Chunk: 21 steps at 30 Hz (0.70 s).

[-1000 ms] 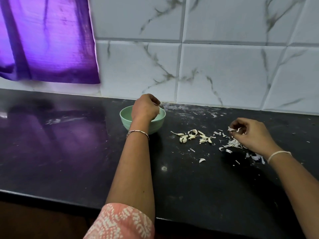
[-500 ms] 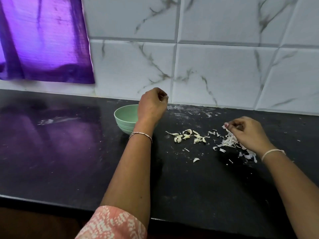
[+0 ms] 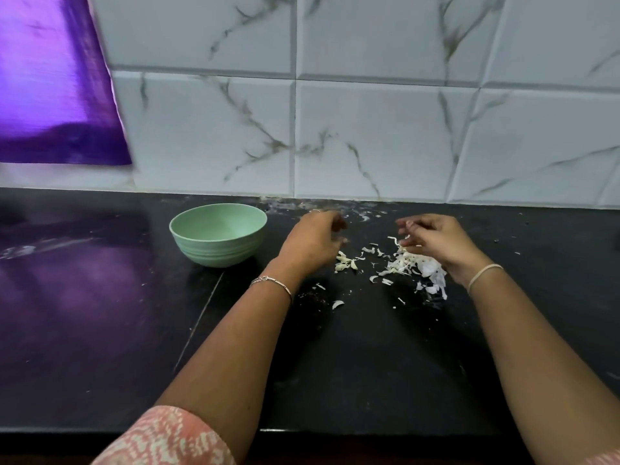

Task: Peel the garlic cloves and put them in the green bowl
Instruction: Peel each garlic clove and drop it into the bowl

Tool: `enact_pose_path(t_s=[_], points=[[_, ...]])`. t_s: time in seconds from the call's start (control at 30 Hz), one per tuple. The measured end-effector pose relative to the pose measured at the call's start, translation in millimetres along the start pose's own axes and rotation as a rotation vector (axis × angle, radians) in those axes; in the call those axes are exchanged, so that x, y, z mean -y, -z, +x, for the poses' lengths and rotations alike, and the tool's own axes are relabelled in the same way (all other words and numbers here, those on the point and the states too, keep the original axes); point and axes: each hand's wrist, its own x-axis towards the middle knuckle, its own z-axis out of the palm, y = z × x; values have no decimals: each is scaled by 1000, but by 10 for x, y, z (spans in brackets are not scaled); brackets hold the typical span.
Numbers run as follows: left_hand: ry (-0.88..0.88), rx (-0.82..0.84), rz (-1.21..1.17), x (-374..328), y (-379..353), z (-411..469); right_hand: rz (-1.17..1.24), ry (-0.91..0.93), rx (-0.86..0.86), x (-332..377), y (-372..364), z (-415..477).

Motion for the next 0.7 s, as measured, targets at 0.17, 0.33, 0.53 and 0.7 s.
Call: enact_pose_path(t_s=[0.17,0.33,0.53,0.7], points=[[-76,0,-133,-243,-333,-21,292,-224,206,135,31,-84],[-110,-35,-279,-350,-414,7,144,-152,214,146,-25,-120],[-192,-13,-283,-359,-335,23,25,-130,291,148,-37,-115],[-92,-51,-268,-224,-289,75,91,-80,217,173,1,-123]])
